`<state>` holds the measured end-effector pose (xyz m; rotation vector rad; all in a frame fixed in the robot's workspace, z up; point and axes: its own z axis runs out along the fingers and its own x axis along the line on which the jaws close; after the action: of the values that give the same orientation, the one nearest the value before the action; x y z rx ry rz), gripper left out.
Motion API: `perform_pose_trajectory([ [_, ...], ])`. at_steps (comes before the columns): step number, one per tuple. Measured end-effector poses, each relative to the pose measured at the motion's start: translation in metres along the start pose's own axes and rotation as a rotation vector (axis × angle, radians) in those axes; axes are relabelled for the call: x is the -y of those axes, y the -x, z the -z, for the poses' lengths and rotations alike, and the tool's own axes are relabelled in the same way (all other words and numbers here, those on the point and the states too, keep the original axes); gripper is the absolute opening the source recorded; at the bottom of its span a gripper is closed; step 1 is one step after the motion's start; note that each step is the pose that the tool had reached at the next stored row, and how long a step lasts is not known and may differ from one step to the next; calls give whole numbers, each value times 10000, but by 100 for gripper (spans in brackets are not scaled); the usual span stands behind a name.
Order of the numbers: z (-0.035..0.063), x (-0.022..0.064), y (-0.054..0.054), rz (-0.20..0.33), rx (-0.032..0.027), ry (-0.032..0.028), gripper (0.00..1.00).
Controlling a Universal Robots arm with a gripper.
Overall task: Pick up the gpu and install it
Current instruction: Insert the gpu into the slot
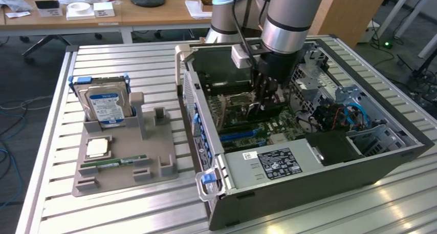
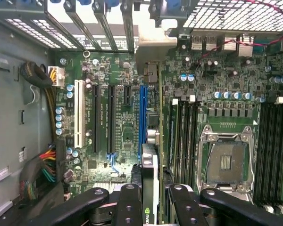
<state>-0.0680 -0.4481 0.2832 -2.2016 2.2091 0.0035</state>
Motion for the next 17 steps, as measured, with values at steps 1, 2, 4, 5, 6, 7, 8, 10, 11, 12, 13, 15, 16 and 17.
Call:
perform_pose_trajectory([
  [1, -1, -9, 0, 1, 1, 0, 27],
  [2, -1, -16, -1, 1, -1, 1, 27],
  [4, -1, -24, -9, 6, -1, 1, 27],
  [5, -1, -27, -16, 9, -1, 1, 27],
  [6, -1, -31, -23, 11, -2, 1, 27],
  [7, -1, -34, -27, 13, -1, 1, 27],
  [8, -3, -38, -27, 12, 0, 1, 27],
  [10, -14, -47, -28, 14, -1, 1, 27],
  [11, -22, -52, -29, 15, -1, 1, 27],
  [12, -33, -56, -29, 17, 0, 1, 27],
  [13, -42, -61, -29, 18, -1, 1, 27],
  [15, -48, -63, -30, 23, -2, 2, 27],
  [16, -48, -63, -30, 25, -3, 3, 27],
  [17, -48, -65, -30, 25, -2, 2, 27],
])
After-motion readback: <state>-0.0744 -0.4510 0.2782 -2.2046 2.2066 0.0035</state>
